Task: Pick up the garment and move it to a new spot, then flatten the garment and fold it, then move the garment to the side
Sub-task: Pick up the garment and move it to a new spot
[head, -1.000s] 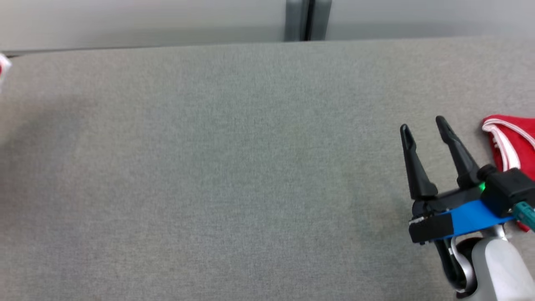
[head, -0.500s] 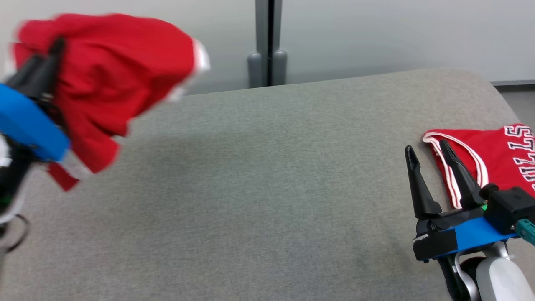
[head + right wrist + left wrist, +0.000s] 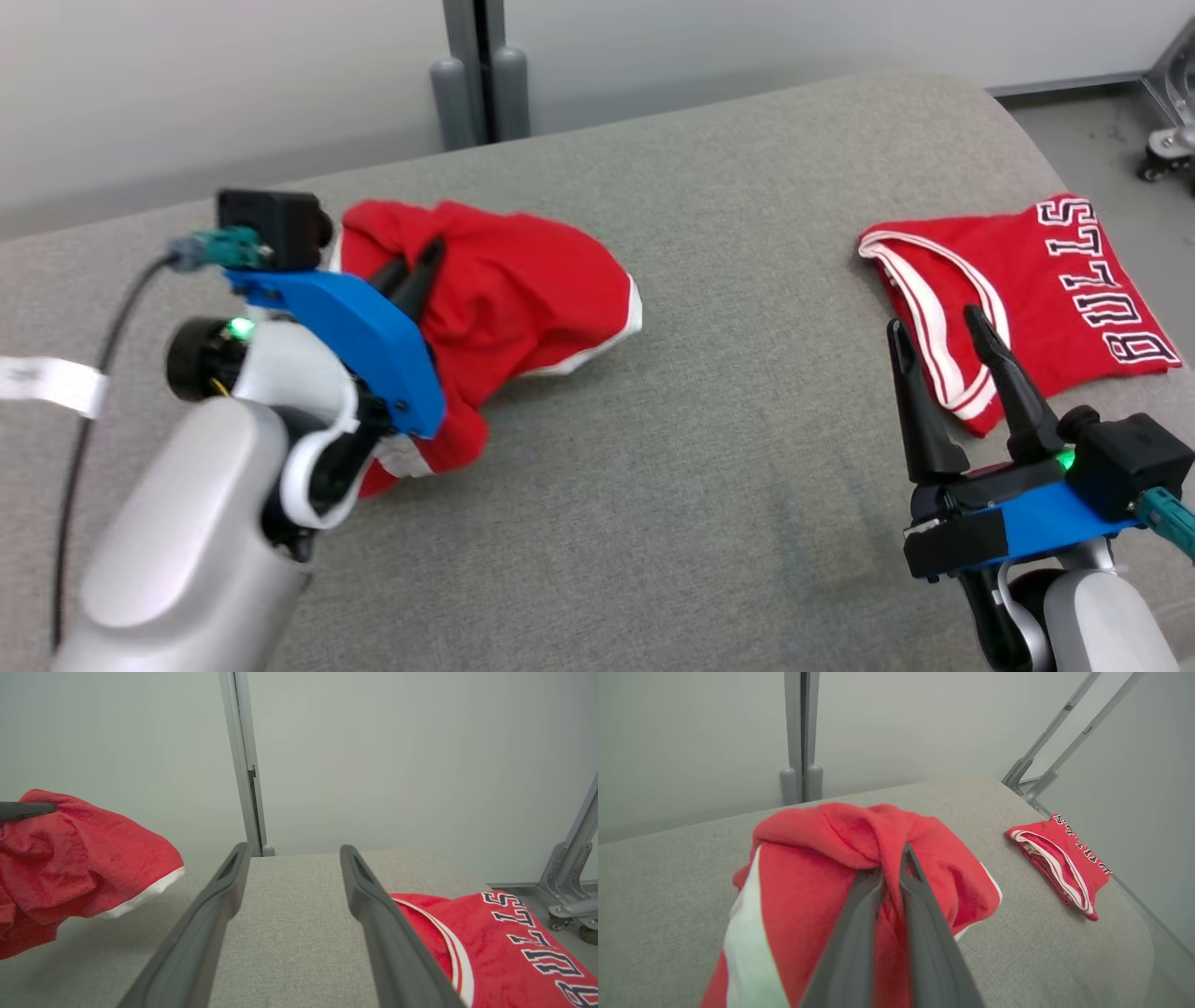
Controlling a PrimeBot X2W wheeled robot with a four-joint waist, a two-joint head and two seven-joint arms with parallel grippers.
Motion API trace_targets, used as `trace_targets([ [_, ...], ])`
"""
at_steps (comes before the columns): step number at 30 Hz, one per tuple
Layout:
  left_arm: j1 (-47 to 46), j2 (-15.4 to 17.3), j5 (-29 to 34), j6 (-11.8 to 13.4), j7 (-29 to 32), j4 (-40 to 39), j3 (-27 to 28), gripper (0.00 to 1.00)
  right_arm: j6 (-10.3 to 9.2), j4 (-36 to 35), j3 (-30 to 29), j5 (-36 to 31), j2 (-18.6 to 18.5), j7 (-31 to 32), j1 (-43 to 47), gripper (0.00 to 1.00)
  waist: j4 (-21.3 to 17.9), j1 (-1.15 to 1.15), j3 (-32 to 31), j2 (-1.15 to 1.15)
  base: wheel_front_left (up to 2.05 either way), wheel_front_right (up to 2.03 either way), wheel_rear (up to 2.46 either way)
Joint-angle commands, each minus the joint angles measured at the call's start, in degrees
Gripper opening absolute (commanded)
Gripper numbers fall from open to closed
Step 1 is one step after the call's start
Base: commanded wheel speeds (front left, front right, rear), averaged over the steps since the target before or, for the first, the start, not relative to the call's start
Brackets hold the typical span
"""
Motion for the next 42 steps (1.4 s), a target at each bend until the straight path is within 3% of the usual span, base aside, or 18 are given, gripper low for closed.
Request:
trace_targets([
  [1,1.19,-1.67,1.06,-0.09,-1.96,3.39,-1.24,0.00,0.03,0.44,0.05,0.14,0.26,-0.49,-0.82,1.00,-0.58,0.00,0.66,0.00,0.00,0.00,0.00],
  [7,1.81,-6.63,3.43,-1.15,-7.82,14.35,-4.60,0.00,0.03,1.25,0.29,0.12,0.53,-1.29,-1.72,1.00,-1.47,0.00,2.04,0.00,0.00,0.00,0.00],
  [8,1.73,-7.41,3.61,-1.56,-8.80,15.80,-4.92,0.14,0.03,1.42,0.31,0.08,0.58,-1.37,-1.93,1.00,-1.40,0.00,2.08,0.00,0.00,0.00,0.00],
  [10,1.33,-8.40,4.06,-3.21,-10.13,18.06,-6.22,1.00,0.03,1.80,0.42,0.00,0.67,-1.46,-2.24,1.00,-1.07,0.00,1.93,0.00,0.00,0.00,0.00],
  [16,2.08,-10.88,2.76,-5.98,-16.54,19.55,-5.48,1.00,0.03,2.30,-0.23,-0.32,0.53,-1.10,-1.28,1.00,1.71,0.00,-0.21,0.00,0.00,0.00,0.00],
  [21,5.19,-8.87,2.93,-7.12,-23.79,16.48,-3.16,1.00,0.03,2.21,-0.46,-0.27,0.44,-0.48,0.07,1.00,4.27,0.00,-2.56,0.00,0.00,0.00,0.00],
  [31,17.59,-2.78,4.12,-4.51,-38.22,10.14,3.13,1.00,0.03,1.79,-2.41,-0.32,0.04,1.32,3.51,1.00,8.72,0.00,-5.90,0.00,0.00,0.00,0.00],
  [42,28.02,-2.14,8.14,-0.77,-41.97,5.49,10.31,1.00,0.03,3.77,-4.69,-0.28,0.84,2.42,8.00,1.00,10.50,0.00,-8.67,0.00,0.00,0.00,0.00],
])
